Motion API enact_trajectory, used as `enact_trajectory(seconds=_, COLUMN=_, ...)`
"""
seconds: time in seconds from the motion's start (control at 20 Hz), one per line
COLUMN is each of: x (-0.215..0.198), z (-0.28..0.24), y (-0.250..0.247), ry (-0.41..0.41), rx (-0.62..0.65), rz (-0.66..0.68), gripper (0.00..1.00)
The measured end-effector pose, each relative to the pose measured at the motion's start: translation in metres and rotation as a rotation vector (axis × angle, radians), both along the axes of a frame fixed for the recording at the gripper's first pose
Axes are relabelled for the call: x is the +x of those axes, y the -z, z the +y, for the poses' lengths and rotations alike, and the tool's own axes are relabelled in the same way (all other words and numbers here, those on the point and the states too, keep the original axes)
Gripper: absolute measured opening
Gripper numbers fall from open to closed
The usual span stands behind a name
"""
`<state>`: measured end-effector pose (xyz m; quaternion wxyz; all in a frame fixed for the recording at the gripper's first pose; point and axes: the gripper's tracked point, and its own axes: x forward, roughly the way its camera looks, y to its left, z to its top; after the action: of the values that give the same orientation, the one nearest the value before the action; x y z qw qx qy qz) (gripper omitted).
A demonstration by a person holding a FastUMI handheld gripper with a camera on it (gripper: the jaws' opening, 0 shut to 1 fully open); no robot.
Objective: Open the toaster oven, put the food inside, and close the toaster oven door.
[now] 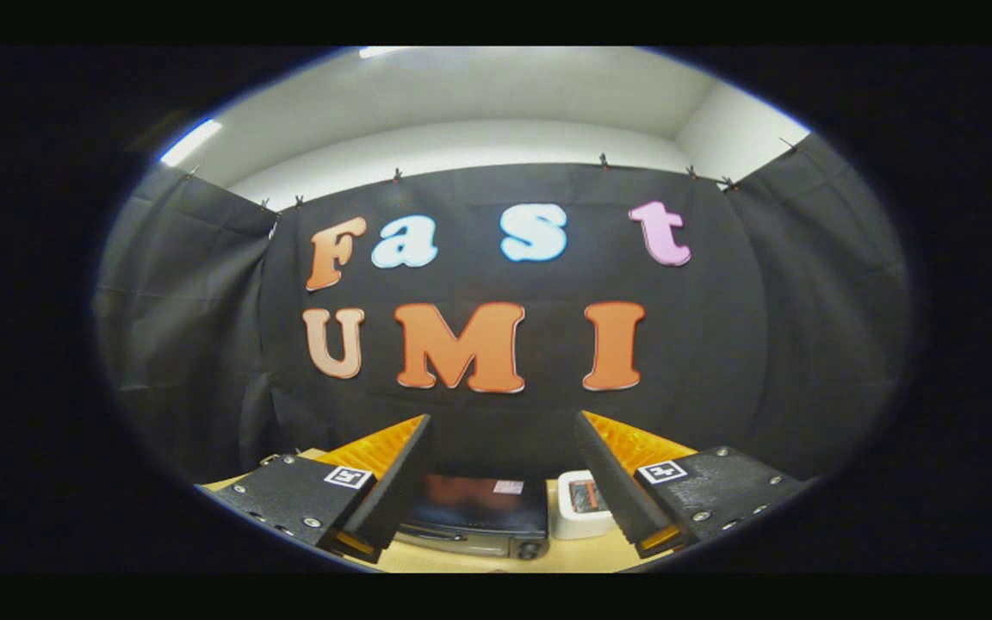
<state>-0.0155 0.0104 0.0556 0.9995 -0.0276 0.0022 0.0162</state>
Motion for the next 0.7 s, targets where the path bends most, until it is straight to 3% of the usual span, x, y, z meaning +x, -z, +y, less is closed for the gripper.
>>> enact_trajectory(seconds=0.25, x=-0.018, z=-0.006, y=-0.043, ry=0.012, rx=-0.051, rz=-0.108, gripper=0.97)
enact_trajectory(seconds=0.7, x=-0.024, z=-0.018, y=-0.049, ry=0.04, rx=-0.038, rz=-0.135, gripper=0.98)
